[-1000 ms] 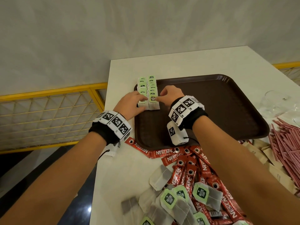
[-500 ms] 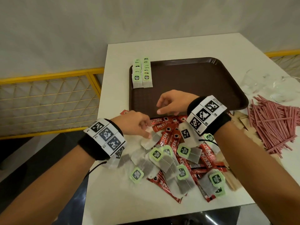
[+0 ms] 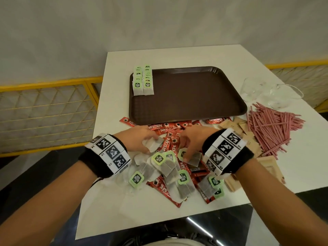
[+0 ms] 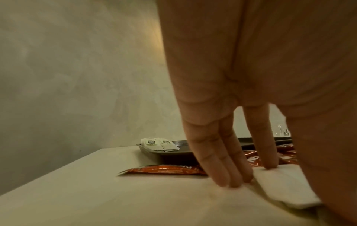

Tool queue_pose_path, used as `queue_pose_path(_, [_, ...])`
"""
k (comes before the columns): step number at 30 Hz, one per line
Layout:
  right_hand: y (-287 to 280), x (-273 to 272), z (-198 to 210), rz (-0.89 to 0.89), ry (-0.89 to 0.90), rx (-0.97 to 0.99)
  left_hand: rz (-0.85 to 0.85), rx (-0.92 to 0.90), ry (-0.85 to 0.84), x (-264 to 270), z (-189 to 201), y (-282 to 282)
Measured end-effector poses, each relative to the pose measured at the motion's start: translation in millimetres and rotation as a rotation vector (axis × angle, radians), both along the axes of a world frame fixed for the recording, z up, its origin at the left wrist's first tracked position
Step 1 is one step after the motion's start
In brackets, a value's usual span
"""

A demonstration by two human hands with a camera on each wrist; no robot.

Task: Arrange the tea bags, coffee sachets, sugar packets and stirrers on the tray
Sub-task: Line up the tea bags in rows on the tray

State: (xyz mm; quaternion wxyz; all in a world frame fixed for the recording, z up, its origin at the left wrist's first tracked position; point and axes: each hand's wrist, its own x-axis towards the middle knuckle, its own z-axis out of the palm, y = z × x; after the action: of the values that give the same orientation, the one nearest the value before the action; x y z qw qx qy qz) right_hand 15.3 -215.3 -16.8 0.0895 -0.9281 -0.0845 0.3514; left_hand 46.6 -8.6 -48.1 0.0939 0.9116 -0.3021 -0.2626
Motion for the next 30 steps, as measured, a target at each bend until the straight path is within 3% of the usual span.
queue_pose_path(7, [9, 3, -8, 0.07, -0.054, -0.084, 0.024, -0.102, 0.004, 3, 1, 3])
queue_pose_path(13, [5, 12, -3, -0.045, -0.157, 0.101, 0.061, -0.187, 0.097, 0, -3, 7])
queue_pose_path(22, [2, 30, 3, -0.128, -0.147, 0.244, 0.054, -0.328, 0.014, 5, -11, 8])
queue_pose_path(25, [-1, 40, 7, -0.154, -0.113, 0.29, 0.156, -0.507, -0.06, 11, -9, 13])
queue_pose_path(30, [1, 63, 14, -0.309, -0.121, 0.512, 0.465, -0.813, 0.076, 33, 3, 18])
